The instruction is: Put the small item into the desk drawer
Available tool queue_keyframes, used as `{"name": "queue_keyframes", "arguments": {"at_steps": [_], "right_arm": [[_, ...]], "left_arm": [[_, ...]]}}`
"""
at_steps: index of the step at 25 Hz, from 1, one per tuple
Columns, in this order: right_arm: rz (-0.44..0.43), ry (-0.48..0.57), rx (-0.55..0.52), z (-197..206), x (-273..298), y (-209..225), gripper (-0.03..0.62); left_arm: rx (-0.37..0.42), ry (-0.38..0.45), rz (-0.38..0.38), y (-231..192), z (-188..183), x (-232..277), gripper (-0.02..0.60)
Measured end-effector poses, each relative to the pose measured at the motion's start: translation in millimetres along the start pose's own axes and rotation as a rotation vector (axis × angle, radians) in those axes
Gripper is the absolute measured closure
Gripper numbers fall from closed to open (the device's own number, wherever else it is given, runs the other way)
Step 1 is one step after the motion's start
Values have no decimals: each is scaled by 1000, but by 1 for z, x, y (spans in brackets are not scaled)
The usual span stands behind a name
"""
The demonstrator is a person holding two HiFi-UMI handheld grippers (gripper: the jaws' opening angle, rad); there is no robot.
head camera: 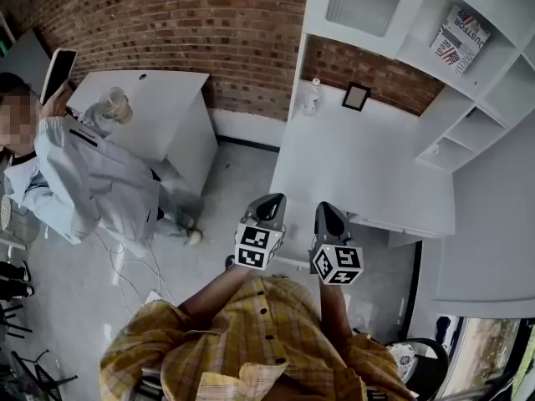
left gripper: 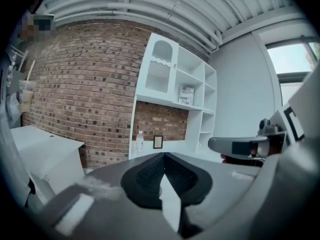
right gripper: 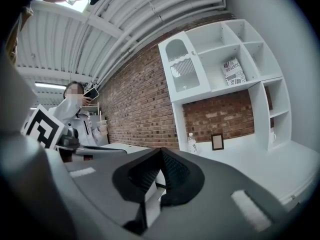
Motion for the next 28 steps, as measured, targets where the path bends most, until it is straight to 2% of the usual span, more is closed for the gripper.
{"name": "queue_keyframes", "arguments": {"at_steps": [6, 16, 28], "right_arm": [[12, 37, -9, -12, 6, 2, 597], [9, 64, -24, -23, 9, 1, 597], [2, 69, -26, -24, 1, 10, 597]], "left_arm": [[52, 53, 6, -3, -21, 0, 580], [75, 102, 8, -4, -36, 0, 580], [71, 112, -5, 2, -36, 0, 580]]}}
Point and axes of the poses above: the fingertips, and each gripper's own axes: x forward along the fingers, y to its right, z out of its underside, the point moved 2 cm from there along -x, backward along the fingers, and after that the axes turned 12 degrees about x, right-handed, at the moved point
